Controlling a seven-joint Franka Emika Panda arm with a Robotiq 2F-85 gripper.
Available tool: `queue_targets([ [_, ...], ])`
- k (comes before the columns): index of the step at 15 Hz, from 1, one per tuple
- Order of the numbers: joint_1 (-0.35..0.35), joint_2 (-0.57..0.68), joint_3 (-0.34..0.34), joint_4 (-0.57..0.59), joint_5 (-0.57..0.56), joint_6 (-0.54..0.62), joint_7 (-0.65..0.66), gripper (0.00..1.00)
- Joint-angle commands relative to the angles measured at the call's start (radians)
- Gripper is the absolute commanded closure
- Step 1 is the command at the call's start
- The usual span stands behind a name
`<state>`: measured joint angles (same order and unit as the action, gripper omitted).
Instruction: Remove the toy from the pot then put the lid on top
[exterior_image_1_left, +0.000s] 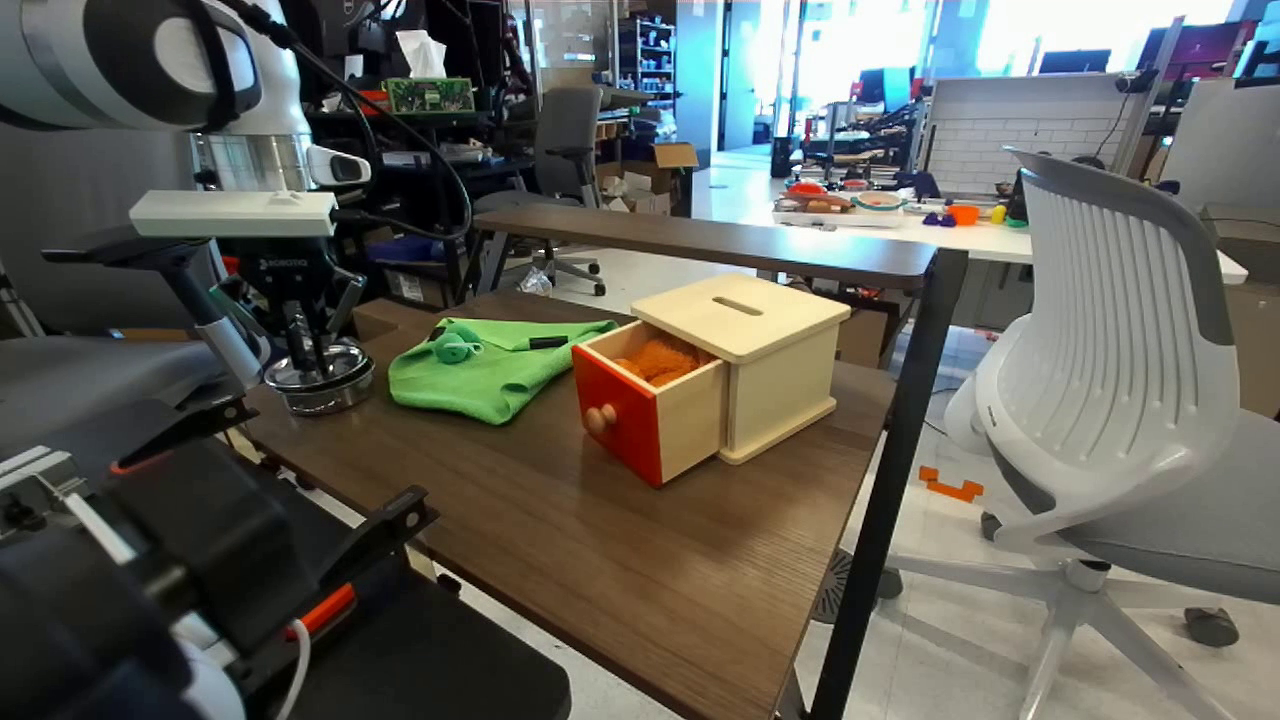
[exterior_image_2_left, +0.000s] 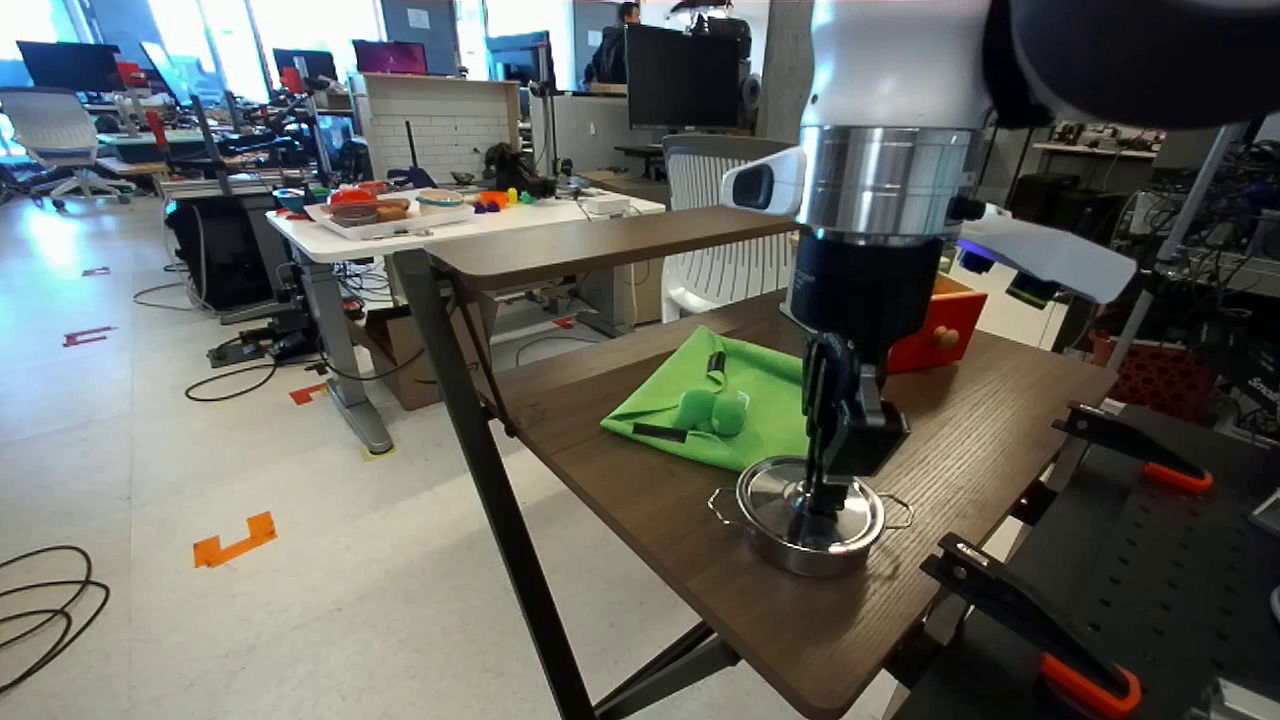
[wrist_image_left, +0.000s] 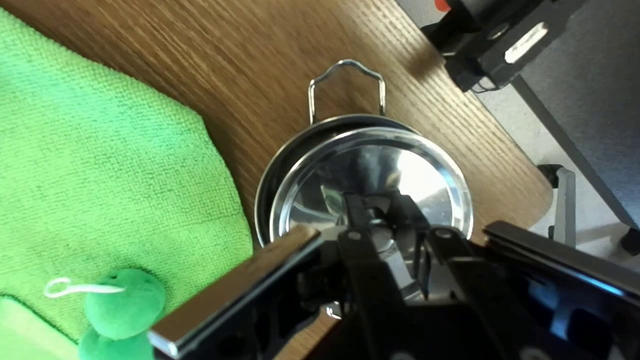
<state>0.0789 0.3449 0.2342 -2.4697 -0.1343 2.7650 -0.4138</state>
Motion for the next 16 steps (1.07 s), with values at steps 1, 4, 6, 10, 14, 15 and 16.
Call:
queue_targets([
  [1,0.011,0.028,-0.015,0.041,-0.030,-0.031,0.004,0.95],
  [4,0.012,0.039,-0.021,0.053,-0.034,-0.029,0.009,0.95],
  [6,0.012,0.045,-0.023,0.060,-0.036,-0.027,0.009,0.95],
  [10,0.011,0.043,-0.026,0.064,-0.041,-0.035,0.007,0.49],
  [14,-0.010,0.004,-0.007,0.045,-0.019,-0.025,-0.012,0.21],
  [15,-0.018,-0.013,0.000,0.037,-0.009,-0.021,-0.017,0.15],
  [16,-0.028,-0.040,0.007,0.029,0.006,-0.022,-0.018,0.06],
])
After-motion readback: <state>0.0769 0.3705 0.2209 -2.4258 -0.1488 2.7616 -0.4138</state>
